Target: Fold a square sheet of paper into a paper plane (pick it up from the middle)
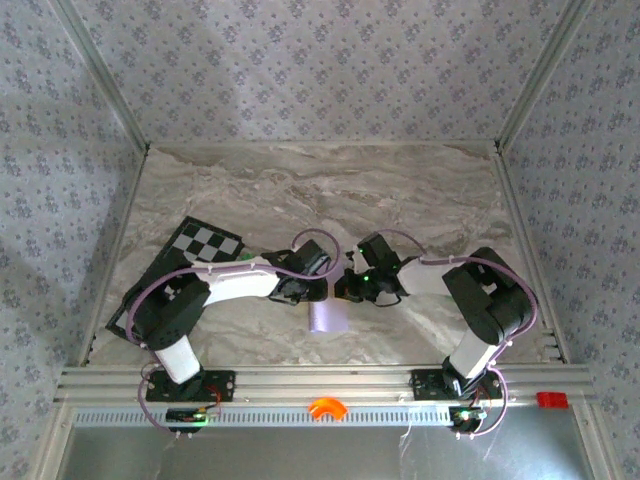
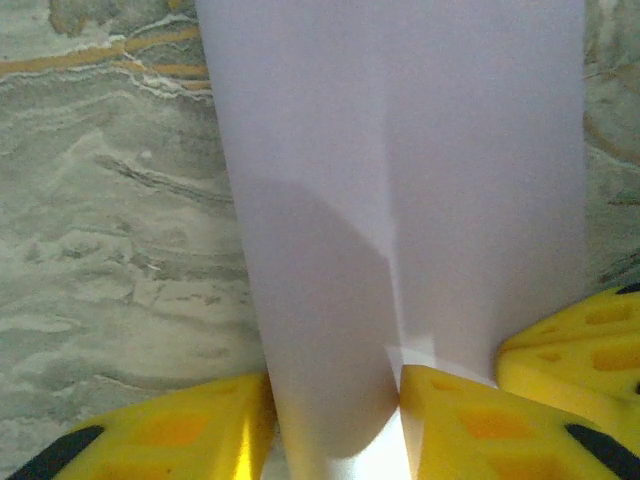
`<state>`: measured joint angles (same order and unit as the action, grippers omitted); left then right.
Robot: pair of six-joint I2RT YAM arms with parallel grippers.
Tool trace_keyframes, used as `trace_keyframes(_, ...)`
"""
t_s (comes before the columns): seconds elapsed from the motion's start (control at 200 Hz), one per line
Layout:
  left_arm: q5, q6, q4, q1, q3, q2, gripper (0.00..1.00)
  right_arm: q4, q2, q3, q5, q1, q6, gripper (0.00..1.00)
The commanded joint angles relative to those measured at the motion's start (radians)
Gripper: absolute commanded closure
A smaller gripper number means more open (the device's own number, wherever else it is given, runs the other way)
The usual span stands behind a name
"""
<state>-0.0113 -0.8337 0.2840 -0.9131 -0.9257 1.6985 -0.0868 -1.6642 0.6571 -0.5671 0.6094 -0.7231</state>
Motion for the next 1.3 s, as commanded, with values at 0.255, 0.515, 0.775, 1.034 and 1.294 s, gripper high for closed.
trace_keyframes(0.255, 0.000, -0.046, -0.070, 0.044, 0.057, -0.188, 0.41, 0.154, -0.004, -0.039, -0.007, -0.118, 0.085, 1.00)
trace_keyframes(0.515, 0.055, -0.049, -0.079, 0.028, 0.036, -0.133, 0.38, 0.124, -0.012, -0.044, 0.005, -0.096, 0.047, 1.00)
trace_keyframes(0.775, 0.019, -0.027, 0.001, -0.010, -0.072, -0.010, 0.38, 0.125, -0.002, -0.051, 0.011, -0.100, 0.044, 1.00)
trace_keyframes(1.034, 0.039, -0.002, 0.011, -0.027, -0.126, 0.079, 0.44, 0.119, 0.003, -0.051, 0.003, -0.103, 0.040, 1.00)
trace_keyframes(1.294, -0.002, 0.007, 0.039, -0.035, -0.110, 0.095, 0.56, 0.093, 0.029, -0.023, -0.049, -0.116, 0.018, 0.96)
